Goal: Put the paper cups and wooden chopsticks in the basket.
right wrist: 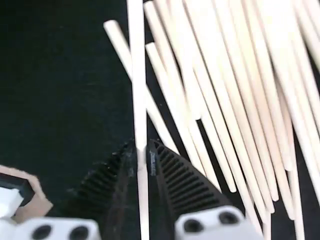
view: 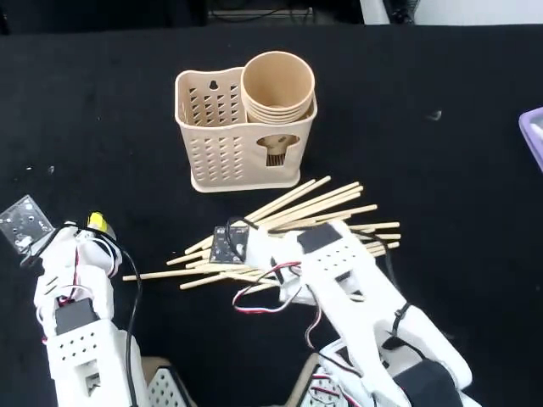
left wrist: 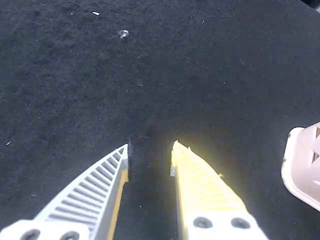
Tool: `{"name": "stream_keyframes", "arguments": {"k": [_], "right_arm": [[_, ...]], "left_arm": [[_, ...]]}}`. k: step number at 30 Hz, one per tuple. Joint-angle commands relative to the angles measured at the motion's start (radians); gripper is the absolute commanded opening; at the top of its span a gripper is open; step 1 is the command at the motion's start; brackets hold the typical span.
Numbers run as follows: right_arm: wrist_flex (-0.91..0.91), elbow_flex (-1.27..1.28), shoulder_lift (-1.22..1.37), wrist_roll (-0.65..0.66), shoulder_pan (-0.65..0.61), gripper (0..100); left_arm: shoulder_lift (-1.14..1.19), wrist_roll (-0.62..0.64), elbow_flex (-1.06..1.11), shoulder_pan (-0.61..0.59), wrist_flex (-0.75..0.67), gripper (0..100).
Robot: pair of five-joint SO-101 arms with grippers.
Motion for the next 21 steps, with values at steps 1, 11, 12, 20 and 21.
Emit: {"name": "stream_keyframes", "arguments": {"k": [1, 11, 12, 20, 21], "right_arm": [[-0.028, -0.024, 0.015, -0.023, 0.028, 3.8], [-0.138, 0.035, 0.021, -0.075, 0.025, 19.8], [-0.141, 0.047, 0.021, -0.075, 0.025, 19.8], [-0.089, 0.09, 0.013, -0.074, 0.023, 19.8], [-0.058, 0.077, 0.012, -0.074, 0.023, 19.8]], "left_arm": [[-0.014, 0.011, -0.008, -0.01, -0.018, 15], [-0.014, 0.011, -0.01, -0.008, -0.018, 15], [-0.014, 0.011, -0.01, -0.008, -0.018, 15], [-0.014, 0.011, -0.01, -0.008, -0.018, 15], [-0.014, 0.011, -0.01, -0.008, -0.018, 15]]}}
